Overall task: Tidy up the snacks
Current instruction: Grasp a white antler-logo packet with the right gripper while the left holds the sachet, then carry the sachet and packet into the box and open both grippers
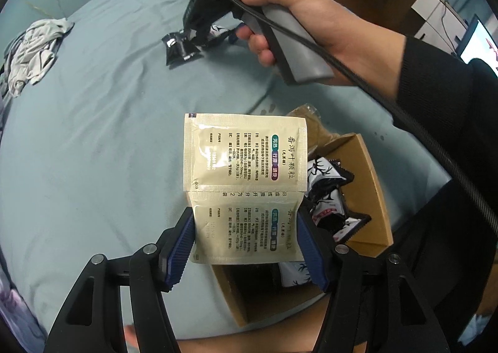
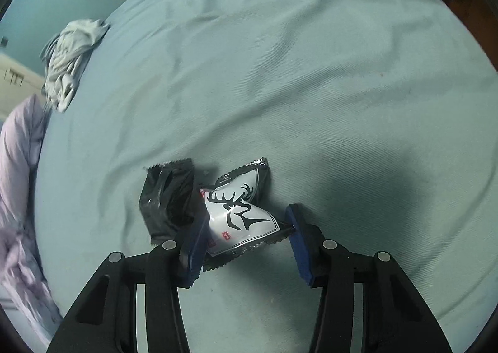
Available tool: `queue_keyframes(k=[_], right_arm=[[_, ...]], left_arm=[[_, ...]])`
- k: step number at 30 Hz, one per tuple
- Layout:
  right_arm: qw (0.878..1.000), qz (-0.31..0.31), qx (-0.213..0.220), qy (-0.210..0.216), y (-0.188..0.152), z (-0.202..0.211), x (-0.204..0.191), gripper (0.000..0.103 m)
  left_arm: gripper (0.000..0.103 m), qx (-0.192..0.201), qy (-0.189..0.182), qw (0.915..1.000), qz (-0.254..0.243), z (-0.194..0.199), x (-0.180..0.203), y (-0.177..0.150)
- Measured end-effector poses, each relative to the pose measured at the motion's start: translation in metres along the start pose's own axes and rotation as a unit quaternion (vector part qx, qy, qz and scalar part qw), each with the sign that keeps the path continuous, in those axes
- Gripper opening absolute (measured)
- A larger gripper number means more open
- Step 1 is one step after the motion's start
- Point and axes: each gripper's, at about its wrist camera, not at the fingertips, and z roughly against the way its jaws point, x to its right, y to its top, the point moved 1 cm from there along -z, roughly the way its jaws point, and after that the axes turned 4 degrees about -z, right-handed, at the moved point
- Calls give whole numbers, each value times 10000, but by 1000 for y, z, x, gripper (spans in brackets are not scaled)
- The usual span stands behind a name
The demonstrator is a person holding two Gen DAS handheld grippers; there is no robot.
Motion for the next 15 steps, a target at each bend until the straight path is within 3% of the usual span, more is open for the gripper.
queue_keyframes(k=[5,15], right_arm=[[9987,174,472,107,-31,47,9,46],[9939,165,807,740,-135,160,59,46]], left_arm=[[65,-9,152,9997,-192,1,7,-6],[71,-210,423,9979,-453,-9,23,-17]])
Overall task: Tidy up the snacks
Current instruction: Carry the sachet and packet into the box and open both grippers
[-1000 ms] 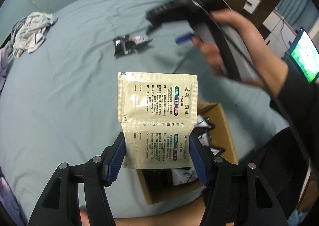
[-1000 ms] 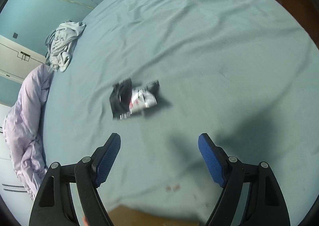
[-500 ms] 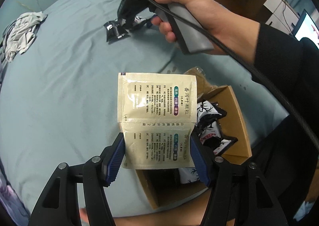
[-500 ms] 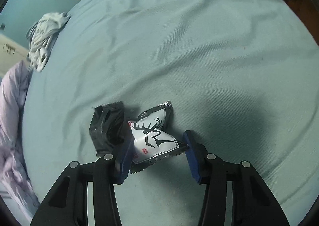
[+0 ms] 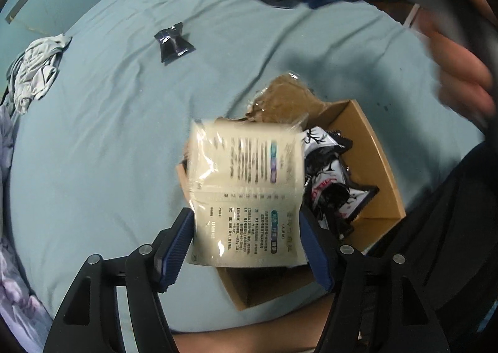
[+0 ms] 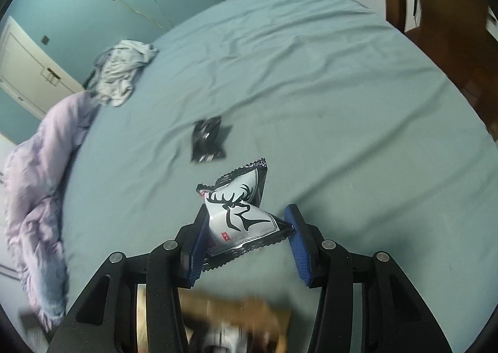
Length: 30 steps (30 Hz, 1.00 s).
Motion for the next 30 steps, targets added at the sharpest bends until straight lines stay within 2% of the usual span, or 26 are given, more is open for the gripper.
queue_keyframes(k=[1,3,7,10,11,15,21,27,30], right_arm=[[10000,-5,5,64,-10,10,1,46],[9998,-10,13,221,-30,34,9,46],[9991,-29,72,428,-65,58,12,46],[9989,197,231,344,-91,62,13,46],[9992,219,158,302,-101,58,12,46],[9982,33,-104,586,-110,56,16,46],[9980,592,-204,-69,-107,40,-6,46],[9962,830,-71,-241,-113,46,-19,47],[9970,759,167,-57,-122,55,-17,49]], left_arm=[[72,-11,-1,9999,-119,0,2,-1],[83,72,19,9999,-127,4,1,-2],[85,285,56,9996,74,15,-5,-1],[87,426,177,9984,338,19,-16,2],[88,472,257,9976,439,20,-21,3],[88,557,575,9943,706,19,-33,7],[88,626,729,9898,1050,17,-50,9],[88,632,858,9877,1147,19,-54,9],[88,639,862,9876,1150,19,-53,9]])
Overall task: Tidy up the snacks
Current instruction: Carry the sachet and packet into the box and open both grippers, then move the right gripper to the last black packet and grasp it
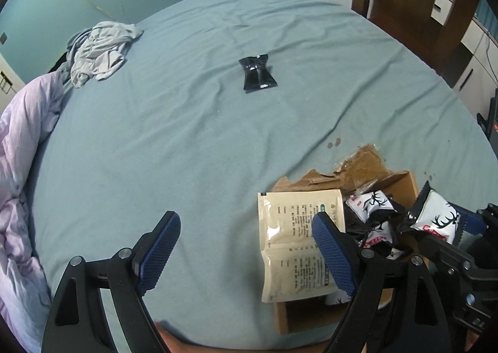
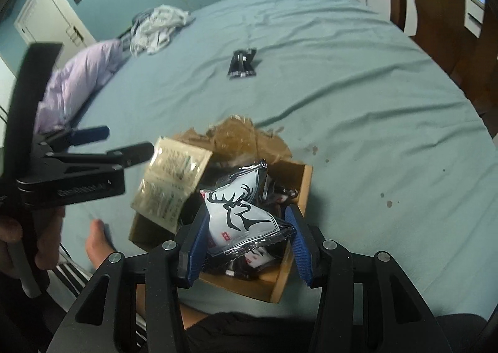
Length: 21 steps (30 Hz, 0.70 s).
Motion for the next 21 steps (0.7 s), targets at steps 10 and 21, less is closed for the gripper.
queue_keyframes(k=[10,21], right_arm=[[9995,-85,171,236,-7,-2,6,69],[9951,-909,91,377,9,0,38,69]], left_arm=[[88,0,-42,10000,54,1,0,1],[88,56,-57,9999,98,5,-2,4]])
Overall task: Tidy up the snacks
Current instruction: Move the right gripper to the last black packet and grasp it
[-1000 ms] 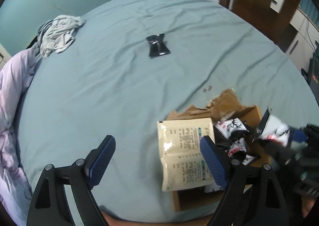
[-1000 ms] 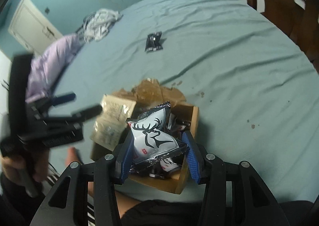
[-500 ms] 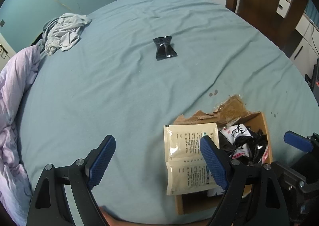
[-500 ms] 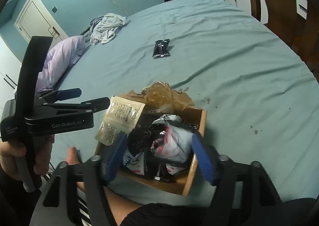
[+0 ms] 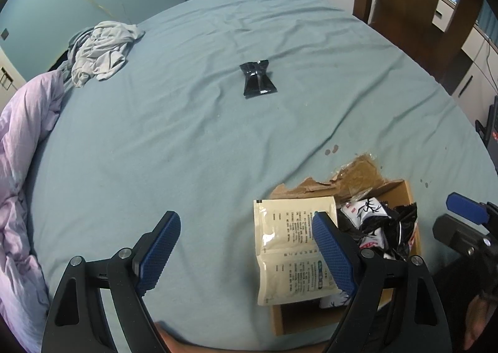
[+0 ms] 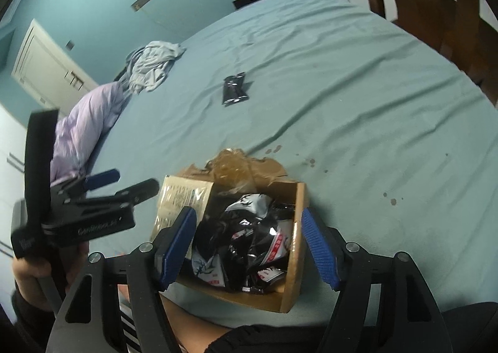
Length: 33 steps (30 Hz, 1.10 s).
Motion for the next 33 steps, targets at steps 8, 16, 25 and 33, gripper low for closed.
queue_keyframes(k=[8,16,25,33], right_arm=[[9984,-208,-487,-183,35,-25,-2,69],[9907,-340,-1092,-738,92,-80,-23,69],[9856,-539,-1294,-950,164,-146,-46,69],[9833,-509,-1293,-1179,196,-224,-56,69]], left_arm=[[88,-18,-106,9999,103,3,-12,5],[88,51,-62,9996,253,7,-34,8],[88,178,-416,9976,519,13,-52,13],[88,175,-350,9973,622,3,-67,19]])
